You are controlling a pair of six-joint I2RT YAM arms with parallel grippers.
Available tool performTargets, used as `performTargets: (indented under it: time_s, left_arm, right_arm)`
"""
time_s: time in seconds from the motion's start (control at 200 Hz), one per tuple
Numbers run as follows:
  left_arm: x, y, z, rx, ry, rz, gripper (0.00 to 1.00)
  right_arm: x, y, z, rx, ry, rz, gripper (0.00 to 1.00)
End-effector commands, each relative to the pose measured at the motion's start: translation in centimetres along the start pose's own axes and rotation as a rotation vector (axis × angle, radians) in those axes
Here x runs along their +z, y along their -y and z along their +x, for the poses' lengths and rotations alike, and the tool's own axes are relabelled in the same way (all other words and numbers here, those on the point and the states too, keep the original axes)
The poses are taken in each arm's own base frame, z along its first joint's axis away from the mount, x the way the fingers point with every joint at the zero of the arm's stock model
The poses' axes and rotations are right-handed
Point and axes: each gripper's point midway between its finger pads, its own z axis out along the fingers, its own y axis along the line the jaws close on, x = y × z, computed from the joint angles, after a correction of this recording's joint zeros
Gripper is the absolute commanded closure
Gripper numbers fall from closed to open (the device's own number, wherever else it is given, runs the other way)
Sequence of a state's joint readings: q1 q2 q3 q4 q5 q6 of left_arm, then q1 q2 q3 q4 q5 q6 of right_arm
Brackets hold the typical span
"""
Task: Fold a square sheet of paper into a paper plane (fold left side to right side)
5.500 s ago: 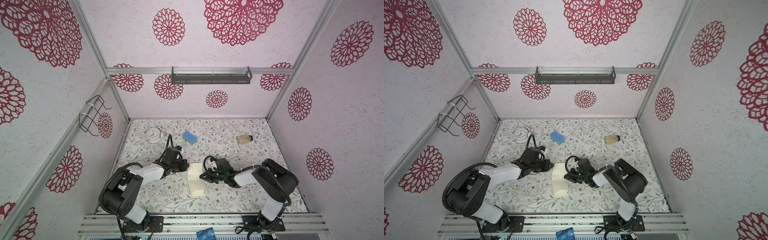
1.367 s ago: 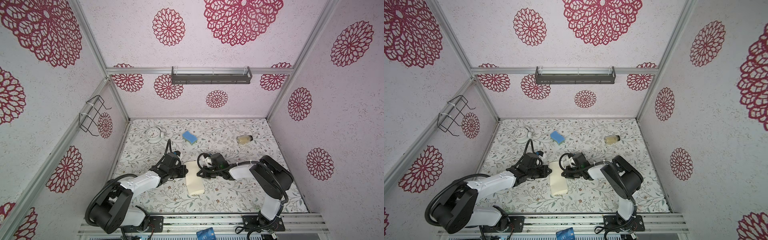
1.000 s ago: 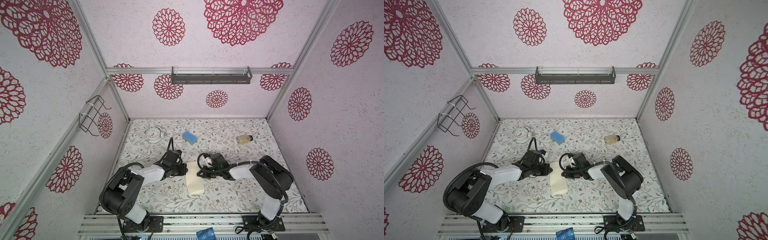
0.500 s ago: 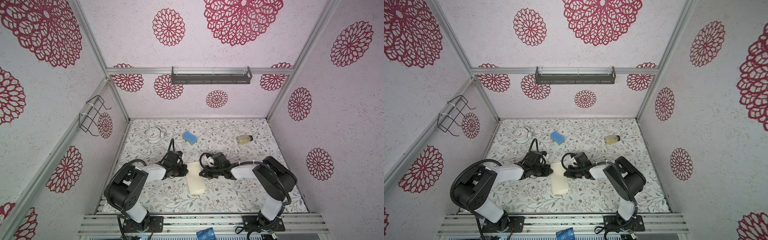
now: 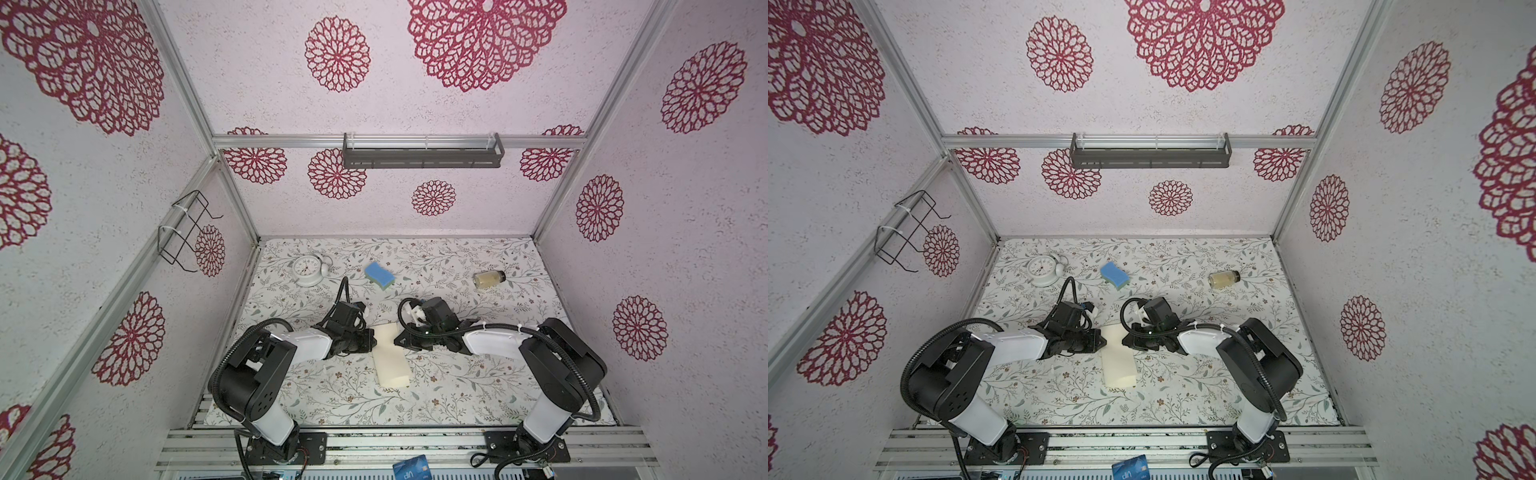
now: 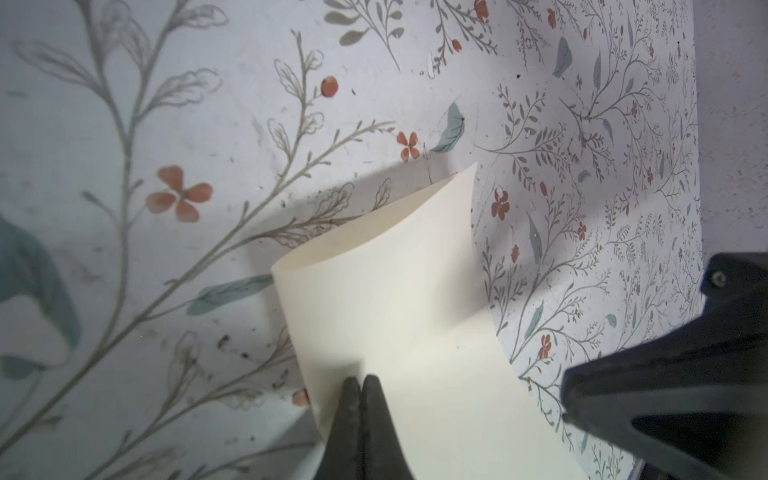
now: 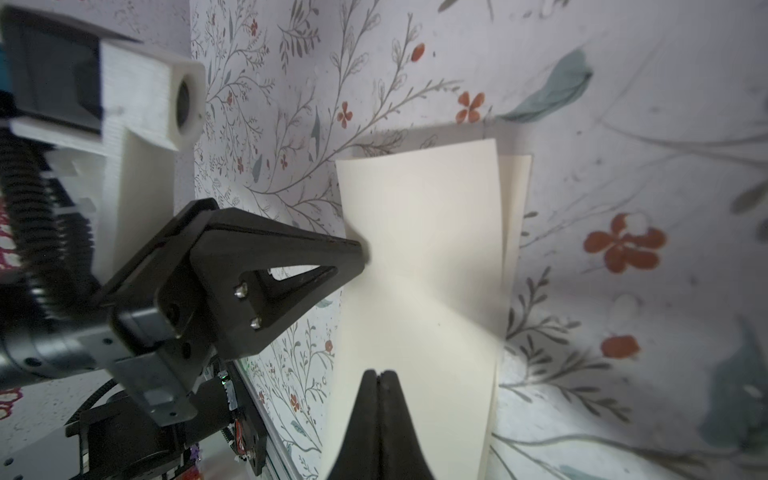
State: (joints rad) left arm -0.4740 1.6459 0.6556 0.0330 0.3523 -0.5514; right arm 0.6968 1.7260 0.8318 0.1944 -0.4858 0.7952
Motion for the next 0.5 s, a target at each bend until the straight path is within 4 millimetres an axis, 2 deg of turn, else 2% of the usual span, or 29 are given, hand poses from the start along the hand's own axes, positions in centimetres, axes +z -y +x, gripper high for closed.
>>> performTargets:
  time_s: [0.0,0.27,0.495]
  left_arm:
    - [0.4,-0.5,0.5,0.003,-0.013,-0.006,1.00]
    - [0.4,-0.5,0.6,0.005,-0.016,-0.003,1.00]
    - [0.5,-0.5,0.7,0.004,-0.021,-0.004,1.00]
  right_arm:
    - [1.1,-2.2,0.0,-0.008,-0.007,-0.053,1.00]
    - [3.4,-3.9,1.1,-0.018,-0.037,-0.087,1.00]
    - [4.8,-4.3,2.1,-0.017,-0.061,-0.100,1.00]
